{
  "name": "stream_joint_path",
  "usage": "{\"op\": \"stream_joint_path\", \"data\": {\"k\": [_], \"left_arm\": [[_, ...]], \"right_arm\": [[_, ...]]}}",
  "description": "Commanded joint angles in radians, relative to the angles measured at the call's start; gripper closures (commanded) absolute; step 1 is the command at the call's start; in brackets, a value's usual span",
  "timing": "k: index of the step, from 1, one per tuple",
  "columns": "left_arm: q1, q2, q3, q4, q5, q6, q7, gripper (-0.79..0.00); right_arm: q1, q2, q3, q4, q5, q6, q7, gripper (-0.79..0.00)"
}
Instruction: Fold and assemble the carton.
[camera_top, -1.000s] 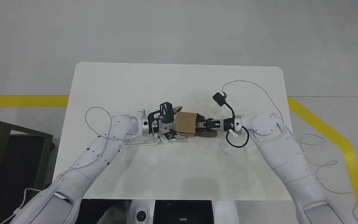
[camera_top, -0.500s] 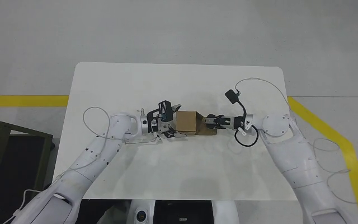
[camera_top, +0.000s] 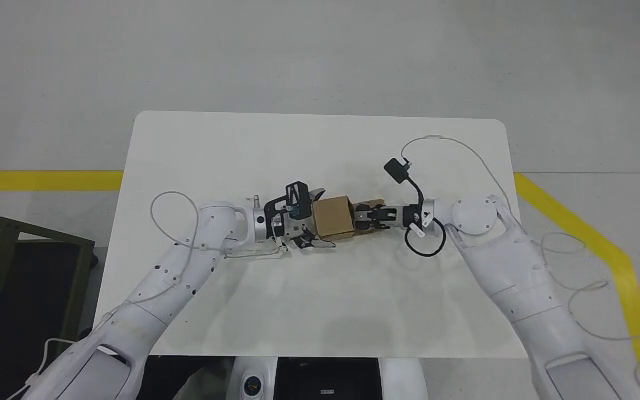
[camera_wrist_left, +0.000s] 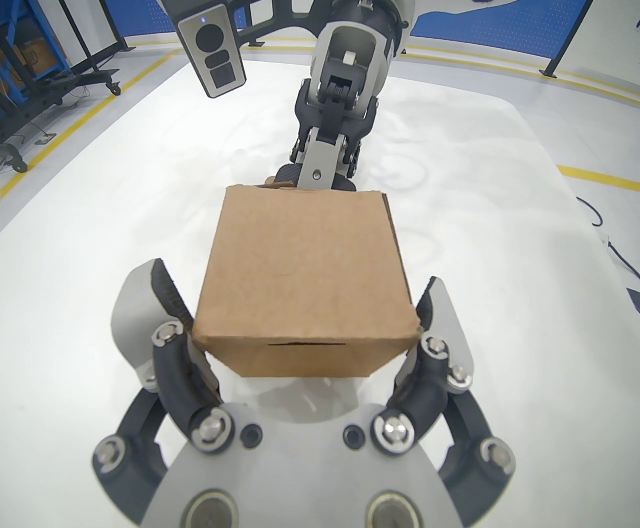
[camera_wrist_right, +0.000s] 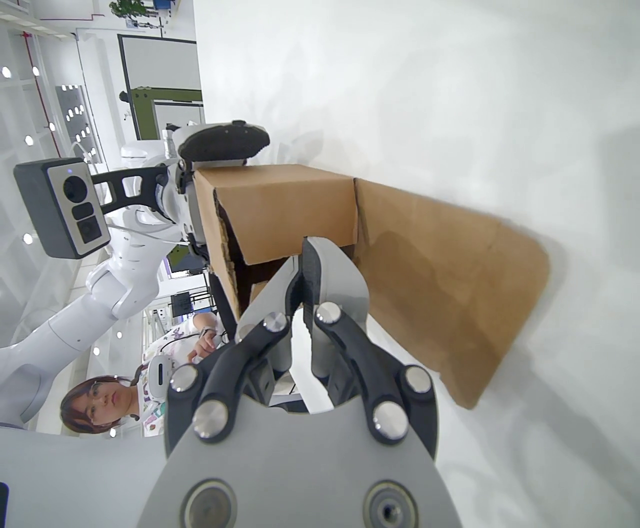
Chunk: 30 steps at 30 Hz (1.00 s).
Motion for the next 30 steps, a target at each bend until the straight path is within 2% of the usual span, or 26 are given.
{"op": "stream_joint_path", "data": {"k": [1,17,30], "left_arm": [[0.000,-0.001,0.000,0.000,0.002,-0.001,-0.001,-0.785],[-0.001,-0.005,-0.006,0.010,0.012,-0.006,-0.002,-0.785],[0.003,-0.006,-0.014,0.011,0.022,-0.016,0.002,-0.785]], "right_arm": [[0.007,-0.004,-0.011,0.009,0.008,-0.005,-0.001,0.000],[0.058,-0.029,-0.070,0.082,0.066,-0.039,0.038,0.000],[0.063,-0.023,-0.055,0.084,0.062,-0.038,0.054,0.000]]}}
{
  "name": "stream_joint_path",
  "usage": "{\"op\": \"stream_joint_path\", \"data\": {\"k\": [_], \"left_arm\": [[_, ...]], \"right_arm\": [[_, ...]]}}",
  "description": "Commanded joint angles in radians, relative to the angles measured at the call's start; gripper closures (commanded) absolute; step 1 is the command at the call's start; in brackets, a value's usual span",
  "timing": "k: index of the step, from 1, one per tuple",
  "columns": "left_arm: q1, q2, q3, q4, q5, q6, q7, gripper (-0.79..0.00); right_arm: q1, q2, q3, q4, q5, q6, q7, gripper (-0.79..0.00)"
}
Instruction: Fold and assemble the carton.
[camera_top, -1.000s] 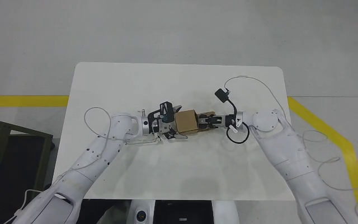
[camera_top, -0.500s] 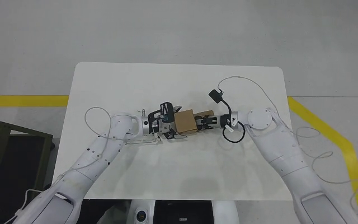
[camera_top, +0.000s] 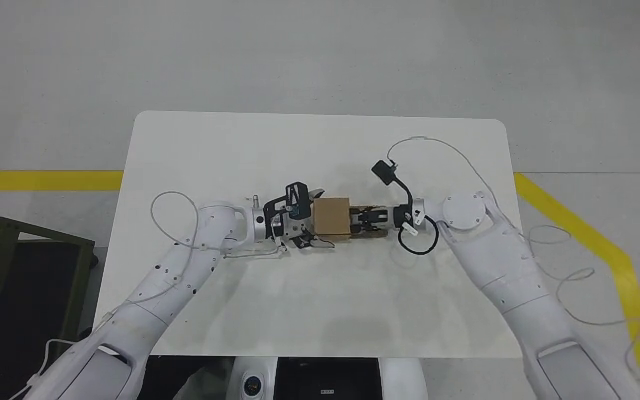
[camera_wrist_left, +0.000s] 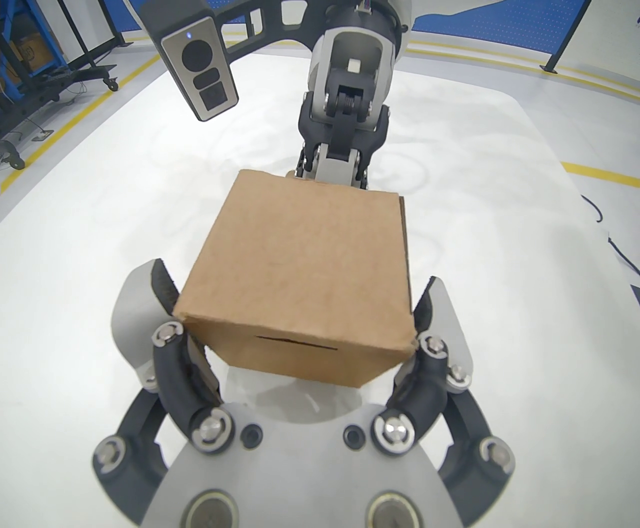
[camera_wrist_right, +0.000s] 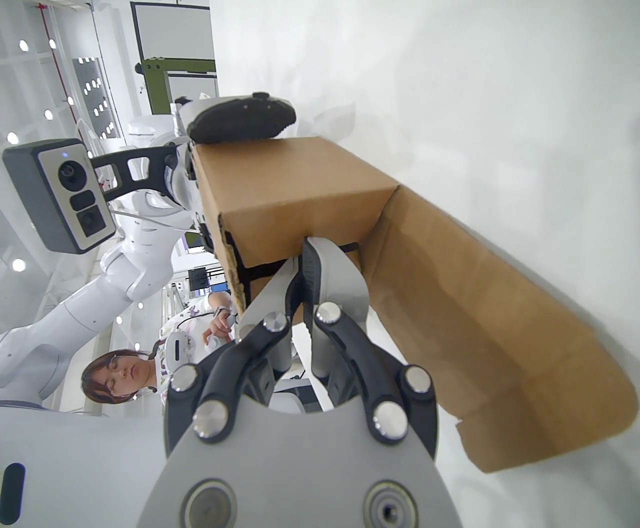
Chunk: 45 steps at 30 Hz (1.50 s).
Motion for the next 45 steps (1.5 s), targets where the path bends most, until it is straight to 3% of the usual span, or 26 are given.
{"op": "stream_joint_path", "data": {"k": [1,11,18,25,45], "left_arm": [[0.001,0.000,-0.001,-0.001,0.002,-0.002,0.001,-0.785],[0.004,0.001,-0.008,-0.001,0.007,-0.009,0.001,-0.785],[0.007,0.000,-0.013,0.003,0.003,-0.013,-0.001,-0.785],[0.009,0.000,-0.017,0.003,0.002,-0.016,-0.005,-0.785],[0.013,-0.002,-0.021,0.006,0.006,-0.024,-0.010,-0.785]], "right_arm": [[-0.003,0.007,0.017,-0.010,-0.016,0.009,0.000,0.000],[-0.092,0.066,0.154,-0.154,-0.106,0.103,0.014,-0.034],[-0.144,0.099,0.245,-0.219,-0.158,0.137,0.017,-0.135],[-0.134,0.105,0.242,-0.195,-0.196,0.139,0.014,-0.308],[-0.051,0.071,0.128,-0.033,-0.114,0.055,-0.011,-0.302]]}}
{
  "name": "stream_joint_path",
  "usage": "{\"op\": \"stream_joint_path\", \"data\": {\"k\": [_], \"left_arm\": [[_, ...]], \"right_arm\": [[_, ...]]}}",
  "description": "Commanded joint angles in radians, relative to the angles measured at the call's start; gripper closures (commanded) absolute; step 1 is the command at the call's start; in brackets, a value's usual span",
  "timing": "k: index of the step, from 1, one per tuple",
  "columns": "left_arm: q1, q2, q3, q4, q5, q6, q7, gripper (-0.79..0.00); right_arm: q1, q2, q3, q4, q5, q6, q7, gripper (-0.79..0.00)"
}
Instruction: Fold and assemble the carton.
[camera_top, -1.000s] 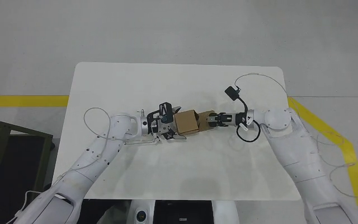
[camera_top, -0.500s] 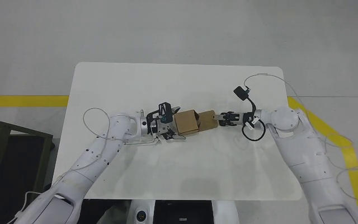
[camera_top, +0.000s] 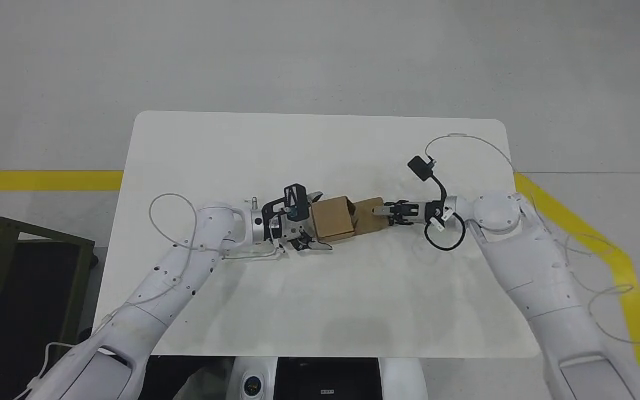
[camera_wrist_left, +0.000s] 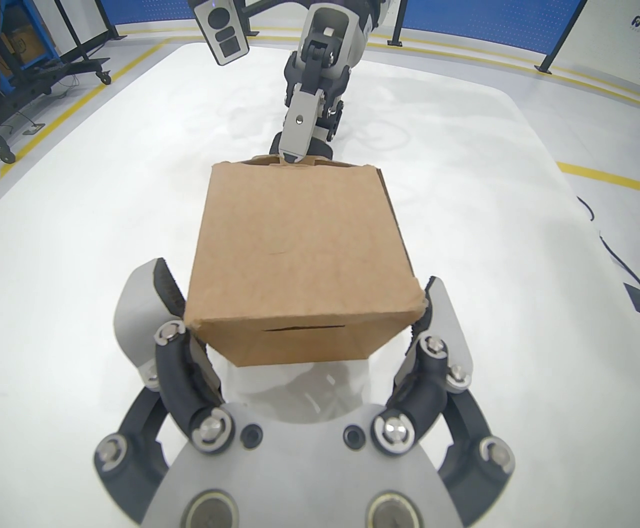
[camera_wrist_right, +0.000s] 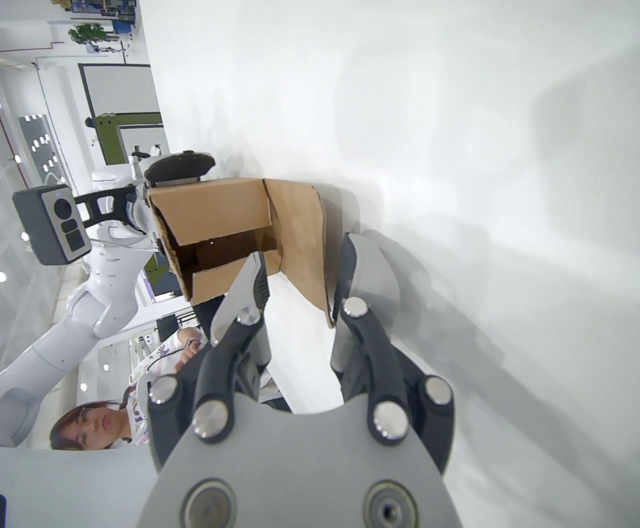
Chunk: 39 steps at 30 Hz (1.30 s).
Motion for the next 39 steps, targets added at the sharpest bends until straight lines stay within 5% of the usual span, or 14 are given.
{"op": "stream_joint_path", "data": {"k": [1,19,39], "left_arm": [[0.000,0.000,-0.002,0.001,0.002,-0.001,0.001,-0.785],[-0.001,-0.002,-0.005,0.003,0.005,-0.005,-0.002,-0.785],[0.001,-0.002,-0.007,0.008,0.017,-0.012,-0.005,-0.785]], "right_arm": [[0.006,-0.003,-0.007,0.003,0.015,-0.006,0.007,-0.299],[0.021,-0.012,-0.042,-0.105,0.102,-0.019,0.059,-0.302],[0.023,-0.032,-0.077,-0.031,0.266,-0.100,0.058,-0.262]]}}
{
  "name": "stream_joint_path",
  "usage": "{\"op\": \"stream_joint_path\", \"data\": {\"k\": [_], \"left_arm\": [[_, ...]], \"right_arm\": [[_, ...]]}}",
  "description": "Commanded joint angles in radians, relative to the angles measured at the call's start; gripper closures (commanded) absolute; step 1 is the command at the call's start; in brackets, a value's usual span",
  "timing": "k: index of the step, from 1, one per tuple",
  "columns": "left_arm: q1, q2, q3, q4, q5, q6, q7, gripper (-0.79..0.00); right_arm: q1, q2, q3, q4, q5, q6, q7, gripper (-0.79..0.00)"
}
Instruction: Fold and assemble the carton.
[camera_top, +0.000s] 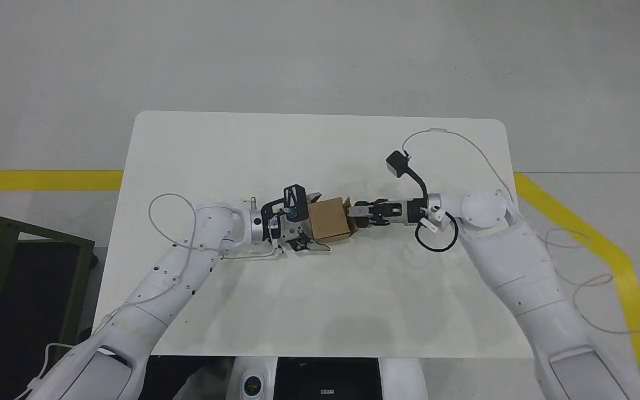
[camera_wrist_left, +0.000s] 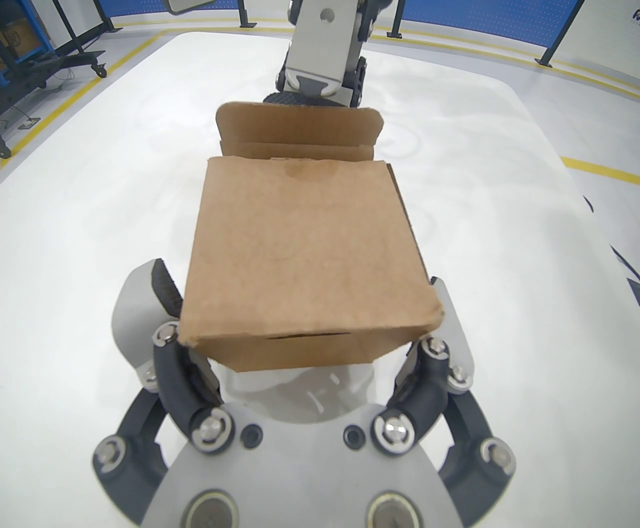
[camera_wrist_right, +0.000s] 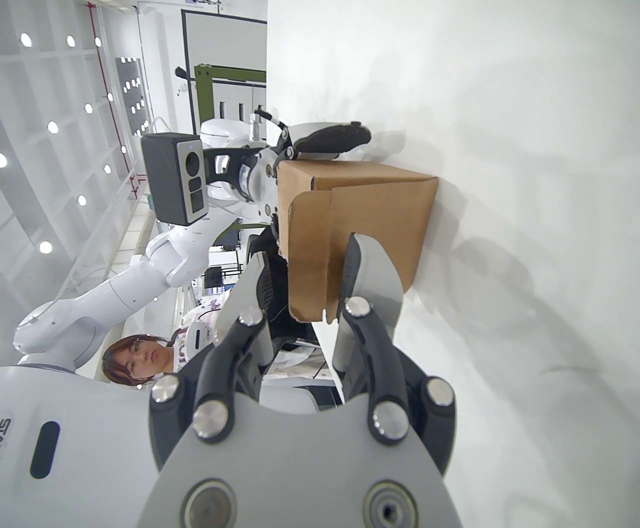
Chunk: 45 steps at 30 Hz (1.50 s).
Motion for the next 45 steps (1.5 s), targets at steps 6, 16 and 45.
{"op": "stream_joint_path", "data": {"k": [6,16,45], "left_arm": [[0.000,0.000,0.001,-0.001,0.009,-0.002,0.000,-0.785],[0.001,0.000,0.002,-0.004,0.021,-0.001,0.000,-0.785],[0.003,0.000,0.004,-0.003,0.034,-0.001,0.008,-0.785]], "right_arm": [[0.000,-0.004,-0.013,0.017,0.012,0.001,-0.002,-0.215],[0.010,-0.011,-0.029,0.040,0.021,-0.001,0.006,-0.194],[0.022,0.002,-0.036,-0.021,-0.130,0.095,-0.023,-0.148]]}}
